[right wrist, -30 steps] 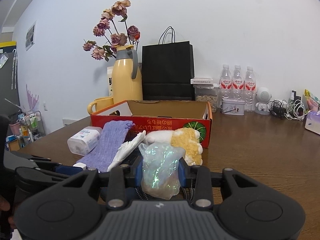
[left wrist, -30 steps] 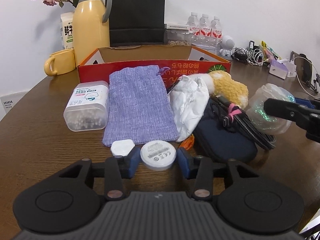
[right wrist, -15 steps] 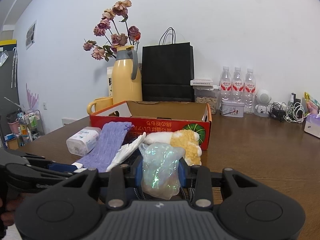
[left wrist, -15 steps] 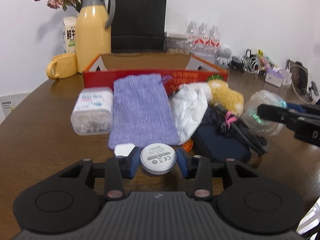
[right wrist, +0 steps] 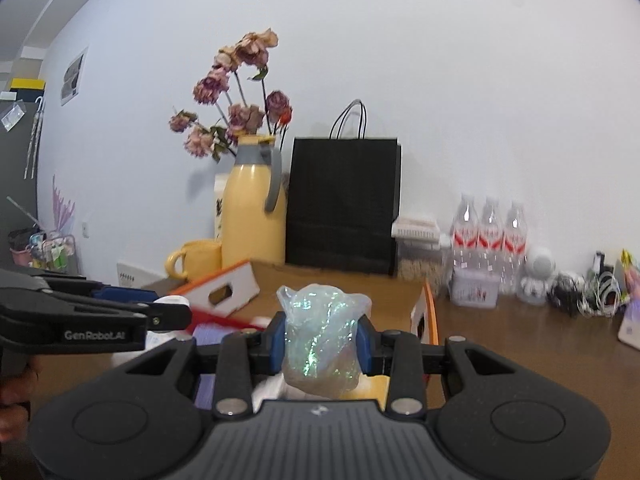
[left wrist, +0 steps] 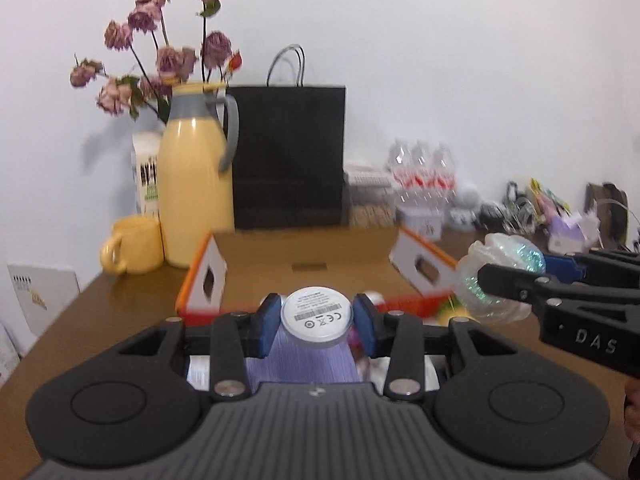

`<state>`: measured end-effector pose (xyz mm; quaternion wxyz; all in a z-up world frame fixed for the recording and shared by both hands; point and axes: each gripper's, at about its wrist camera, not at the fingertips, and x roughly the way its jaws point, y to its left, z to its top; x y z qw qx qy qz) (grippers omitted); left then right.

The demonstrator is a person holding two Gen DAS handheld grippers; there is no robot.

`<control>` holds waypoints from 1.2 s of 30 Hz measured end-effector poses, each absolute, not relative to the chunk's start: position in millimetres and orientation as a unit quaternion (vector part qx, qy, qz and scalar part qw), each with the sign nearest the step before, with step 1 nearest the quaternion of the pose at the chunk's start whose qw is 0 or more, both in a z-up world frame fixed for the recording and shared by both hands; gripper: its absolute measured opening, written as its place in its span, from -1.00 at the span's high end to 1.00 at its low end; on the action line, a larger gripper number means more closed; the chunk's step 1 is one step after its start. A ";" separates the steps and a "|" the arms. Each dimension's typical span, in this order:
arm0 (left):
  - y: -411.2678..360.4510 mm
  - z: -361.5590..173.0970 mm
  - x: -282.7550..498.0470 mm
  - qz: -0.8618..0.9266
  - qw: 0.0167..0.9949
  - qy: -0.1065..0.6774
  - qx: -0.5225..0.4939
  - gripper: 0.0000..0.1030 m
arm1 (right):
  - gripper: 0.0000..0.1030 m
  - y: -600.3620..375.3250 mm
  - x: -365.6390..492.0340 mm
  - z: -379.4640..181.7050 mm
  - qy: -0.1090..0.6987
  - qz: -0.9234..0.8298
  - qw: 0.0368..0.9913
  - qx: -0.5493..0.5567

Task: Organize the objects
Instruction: 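Carry bag and lid into the box and open both grippers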

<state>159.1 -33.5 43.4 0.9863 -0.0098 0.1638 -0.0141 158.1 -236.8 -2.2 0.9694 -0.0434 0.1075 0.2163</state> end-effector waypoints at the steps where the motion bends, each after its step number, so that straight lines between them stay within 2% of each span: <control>1: -32.8 46.2 167.9 -0.012 0.987 0.162 -0.011 0.21 | 0.35 -233.6 167.9 1.7 0.106 0.215 0.970 -0.042; 8: -26.1 51.7 235.4 0.001 0.986 0.166 -0.033 0.21 | 0.35 -212.1 247.1 8.5 0.121 0.193 0.973 -0.034; 15: -22.3 35.3 299.3 0.018 0.979 0.196 -0.051 0.21 | 0.35 -203.9 309.6 -14.7 0.157 0.167 0.973 -0.018; 24: -25.9 13.5 305.1 0.017 0.974 0.220 -0.039 0.21 | 0.29 -206.1 321.5 -35.3 0.192 0.161 0.968 -0.025; 25: -26.6 13.1 303.7 0.019 0.975 0.218 -0.037 0.18 | 0.21 -205.6 320.7 -35.8 0.193 0.161 0.968 -0.026; 28: -28.6 14.4 297.8 0.028 0.979 0.201 -0.030 -0.28 | 0.04 -205.4 316.7 -35.0 0.190 0.157 0.969 -0.027; 29: -28.4 15.3 295.4 0.030 0.980 0.192 -0.031 -0.48 | -0.16 -205.6 315.3 -34.6 0.189 0.156 0.969 -0.026; 30: -28.0 16.4 292.4 0.041 0.982 0.181 -0.031 -0.60 | -0.27 -206.3 314.4 -34.1 0.189 0.156 0.969 -0.024; 31: -27.1 17.6 290.9 0.046 0.983 0.174 -0.031 -1.00 | -0.61 -207.3 313.6 -34.0 0.188 0.151 0.970 -0.022; 32: -26.4 18.5 288.5 0.052 0.985 0.164 -0.034 -1.00 | -1.00 -208.2 313.3 -33.9 0.188 0.149 0.971 -0.020; 36: -25.9 23.2 286.3 0.055 0.986 0.153 -0.037 -1.00 | -1.00 -210.2 310.3 -31.5 0.182 0.149 0.972 -0.014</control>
